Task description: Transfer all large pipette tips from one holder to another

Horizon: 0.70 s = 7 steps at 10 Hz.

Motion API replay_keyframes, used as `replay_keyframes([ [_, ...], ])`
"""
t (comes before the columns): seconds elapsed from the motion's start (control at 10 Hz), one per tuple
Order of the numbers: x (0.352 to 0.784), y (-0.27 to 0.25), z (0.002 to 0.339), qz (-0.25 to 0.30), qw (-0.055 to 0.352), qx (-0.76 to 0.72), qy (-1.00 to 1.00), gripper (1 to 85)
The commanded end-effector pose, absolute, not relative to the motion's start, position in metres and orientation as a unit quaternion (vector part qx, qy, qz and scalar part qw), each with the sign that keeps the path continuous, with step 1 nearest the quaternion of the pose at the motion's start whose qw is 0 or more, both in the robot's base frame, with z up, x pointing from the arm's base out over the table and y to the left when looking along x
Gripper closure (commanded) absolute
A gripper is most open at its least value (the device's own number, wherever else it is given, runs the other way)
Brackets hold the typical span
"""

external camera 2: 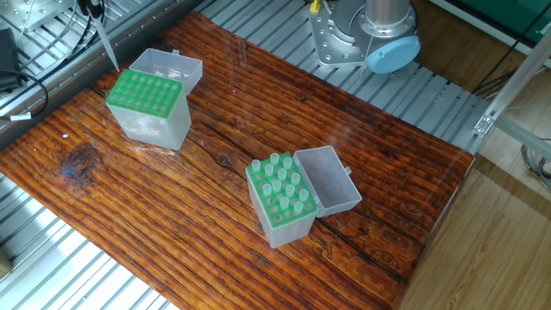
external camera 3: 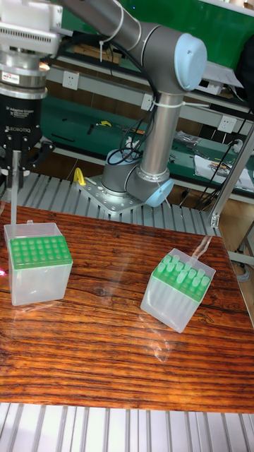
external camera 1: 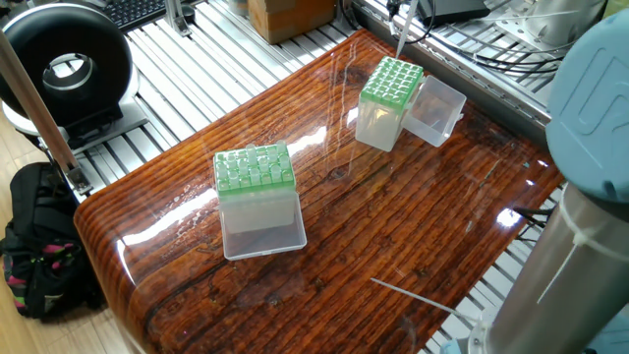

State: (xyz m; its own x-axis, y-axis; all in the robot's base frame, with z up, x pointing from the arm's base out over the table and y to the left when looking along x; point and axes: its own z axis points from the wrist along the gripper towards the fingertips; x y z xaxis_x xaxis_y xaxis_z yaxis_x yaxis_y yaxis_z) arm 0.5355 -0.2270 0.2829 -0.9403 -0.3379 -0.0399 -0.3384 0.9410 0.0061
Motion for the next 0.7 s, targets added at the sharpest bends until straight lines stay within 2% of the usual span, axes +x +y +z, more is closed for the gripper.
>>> replay_keyframes([
  [0.0, 0.5301, -0.2224, 0.2775, 0.010, 0.012, -0.171, 0.985, 70.0],
  [0.6, 0.5323, -0.2204, 0.2735, 0.010, 0.014, -0.171, 0.985, 70.0],
])
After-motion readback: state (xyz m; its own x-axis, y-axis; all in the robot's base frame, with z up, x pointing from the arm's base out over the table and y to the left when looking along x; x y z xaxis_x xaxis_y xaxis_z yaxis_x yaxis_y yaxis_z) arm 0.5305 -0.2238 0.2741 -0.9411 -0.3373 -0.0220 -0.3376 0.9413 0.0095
